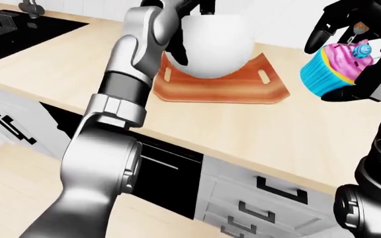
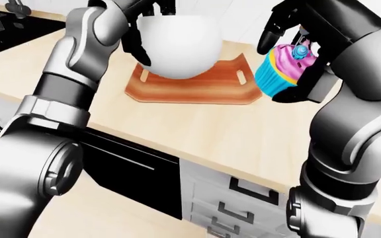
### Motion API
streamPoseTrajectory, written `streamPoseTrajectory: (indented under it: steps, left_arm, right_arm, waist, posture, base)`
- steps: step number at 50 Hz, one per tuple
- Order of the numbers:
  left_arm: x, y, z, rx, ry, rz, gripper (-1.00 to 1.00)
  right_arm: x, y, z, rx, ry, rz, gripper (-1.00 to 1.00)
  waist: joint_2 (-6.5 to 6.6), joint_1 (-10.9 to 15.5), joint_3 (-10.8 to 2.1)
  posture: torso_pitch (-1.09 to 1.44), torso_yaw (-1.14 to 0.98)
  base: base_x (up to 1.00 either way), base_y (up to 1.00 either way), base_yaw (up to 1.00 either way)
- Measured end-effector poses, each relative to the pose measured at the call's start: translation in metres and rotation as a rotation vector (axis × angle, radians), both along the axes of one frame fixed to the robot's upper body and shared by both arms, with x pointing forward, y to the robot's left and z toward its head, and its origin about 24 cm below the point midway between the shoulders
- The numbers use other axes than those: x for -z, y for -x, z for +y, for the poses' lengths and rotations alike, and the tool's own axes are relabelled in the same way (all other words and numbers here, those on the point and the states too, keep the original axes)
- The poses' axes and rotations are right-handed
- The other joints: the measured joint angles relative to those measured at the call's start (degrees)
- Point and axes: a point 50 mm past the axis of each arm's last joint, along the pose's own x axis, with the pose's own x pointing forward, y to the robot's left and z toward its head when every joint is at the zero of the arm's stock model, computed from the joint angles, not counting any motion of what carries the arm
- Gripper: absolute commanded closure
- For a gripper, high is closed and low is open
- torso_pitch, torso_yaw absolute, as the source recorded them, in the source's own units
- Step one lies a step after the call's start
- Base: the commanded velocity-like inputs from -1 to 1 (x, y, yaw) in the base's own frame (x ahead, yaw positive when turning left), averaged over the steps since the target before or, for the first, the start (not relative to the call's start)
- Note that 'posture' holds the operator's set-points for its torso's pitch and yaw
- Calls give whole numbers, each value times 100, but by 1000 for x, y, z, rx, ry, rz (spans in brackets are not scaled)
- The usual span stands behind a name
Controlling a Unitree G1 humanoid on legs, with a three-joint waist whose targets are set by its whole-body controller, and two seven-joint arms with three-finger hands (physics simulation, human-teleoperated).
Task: Pick up the bowl with cake and place it on the tray. Pick up the cupcake and place it on the tray.
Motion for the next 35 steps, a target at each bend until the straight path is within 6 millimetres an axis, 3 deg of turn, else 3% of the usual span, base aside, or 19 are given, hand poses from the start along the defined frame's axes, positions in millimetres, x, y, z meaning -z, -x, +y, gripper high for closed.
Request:
streamPoseTrajectory:
  steps: [7,14,35]
  left_arm:
    - [14,-8,9,-28,-8,31,100]
    - [12,-8,12,-32,-16,16,100]
    - [35,-12,11,-13,-30,56,100]
  right_arm:
    - [3,-1,-1,2,-3,11,100]
    - [5,-3,0,-2,-3,21,100]
    - [3,-2,0,-4,-1,10,100]
  waist:
    - [78,-69,-15]
    - [93,-80,-121]
    - [122,-116,-847]
  posture:
    - [-1,0]
    - [-4,0]
    - [-23,0]
  base:
    - [0,0,0]
    - [0,0,0]
    - [0,0,0]
